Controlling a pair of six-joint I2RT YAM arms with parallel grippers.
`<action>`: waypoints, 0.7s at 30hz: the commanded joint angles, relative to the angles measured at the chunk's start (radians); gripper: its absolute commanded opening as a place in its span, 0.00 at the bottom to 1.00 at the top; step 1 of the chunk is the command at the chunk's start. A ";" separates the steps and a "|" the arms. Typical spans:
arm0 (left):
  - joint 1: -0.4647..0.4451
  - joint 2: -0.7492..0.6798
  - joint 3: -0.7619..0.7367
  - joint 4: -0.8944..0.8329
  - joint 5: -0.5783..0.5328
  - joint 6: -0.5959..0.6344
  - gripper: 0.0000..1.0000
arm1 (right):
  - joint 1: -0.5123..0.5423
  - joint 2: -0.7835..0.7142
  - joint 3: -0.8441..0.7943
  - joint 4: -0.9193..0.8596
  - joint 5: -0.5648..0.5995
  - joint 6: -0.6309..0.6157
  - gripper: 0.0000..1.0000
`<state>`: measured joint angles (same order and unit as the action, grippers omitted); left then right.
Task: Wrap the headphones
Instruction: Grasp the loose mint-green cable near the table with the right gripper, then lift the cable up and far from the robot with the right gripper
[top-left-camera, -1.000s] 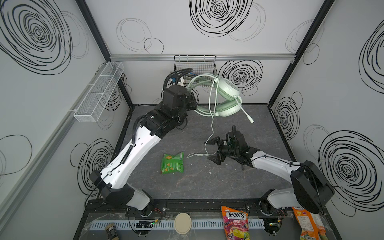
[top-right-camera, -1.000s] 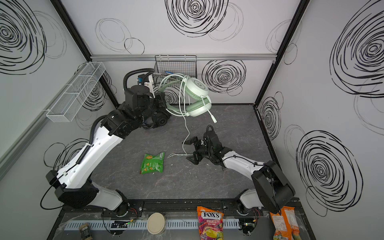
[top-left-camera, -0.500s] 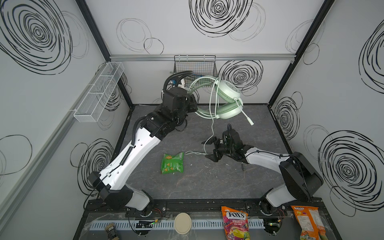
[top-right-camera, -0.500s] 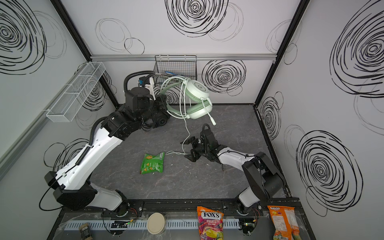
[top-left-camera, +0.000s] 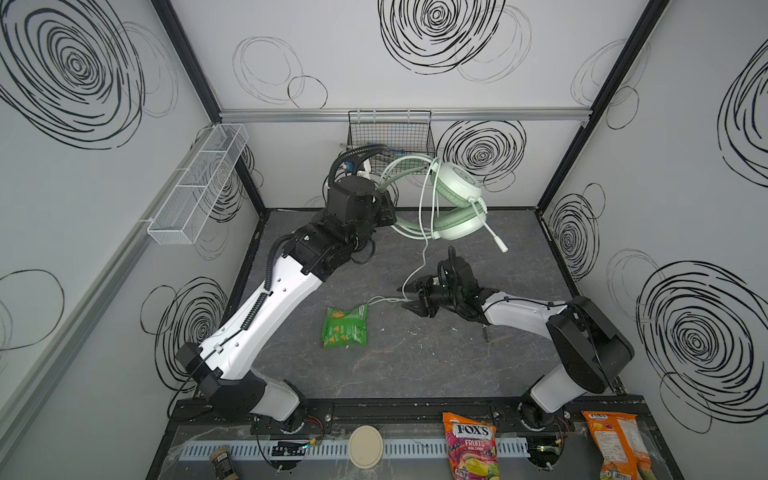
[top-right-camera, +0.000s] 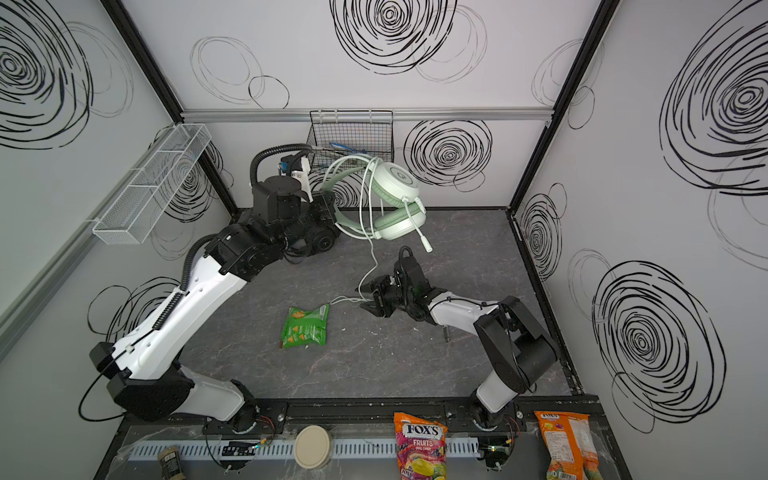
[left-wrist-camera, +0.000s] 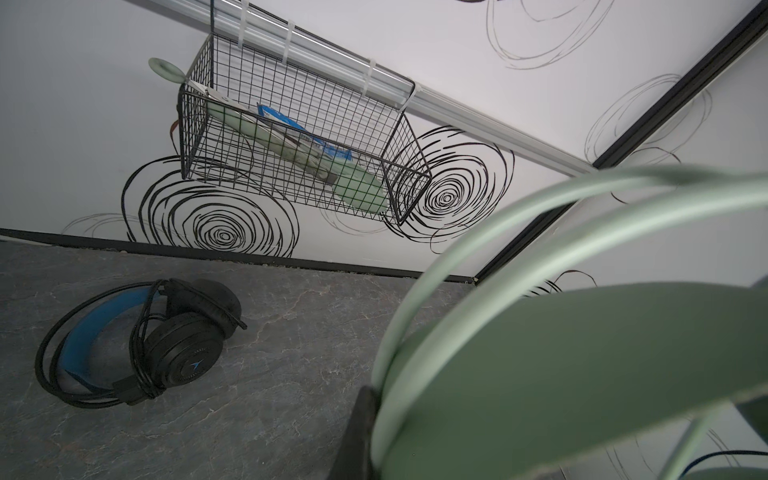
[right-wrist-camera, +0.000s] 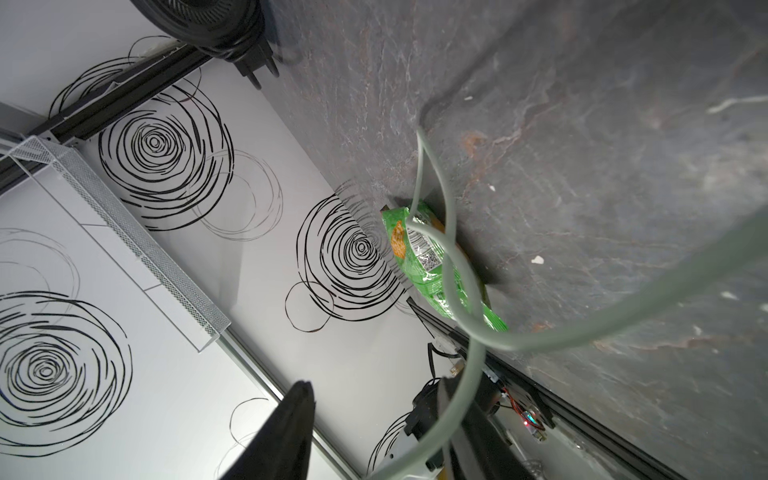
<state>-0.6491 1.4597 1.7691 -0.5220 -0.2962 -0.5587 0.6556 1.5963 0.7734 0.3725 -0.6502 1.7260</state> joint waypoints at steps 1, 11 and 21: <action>0.003 -0.061 0.009 0.138 0.018 -0.052 0.00 | -0.007 -0.003 0.003 -0.008 -0.001 -0.015 0.38; 0.026 -0.096 0.025 0.139 0.118 -0.077 0.00 | -0.107 -0.014 0.020 -0.094 0.010 -0.128 0.00; 0.046 -0.165 -0.087 0.110 0.295 0.001 0.00 | -0.353 -0.121 0.246 -0.435 0.126 -0.511 0.00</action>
<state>-0.6125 1.3479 1.7065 -0.5217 -0.1074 -0.5568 0.3580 1.5150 0.9546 0.0643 -0.5755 1.3689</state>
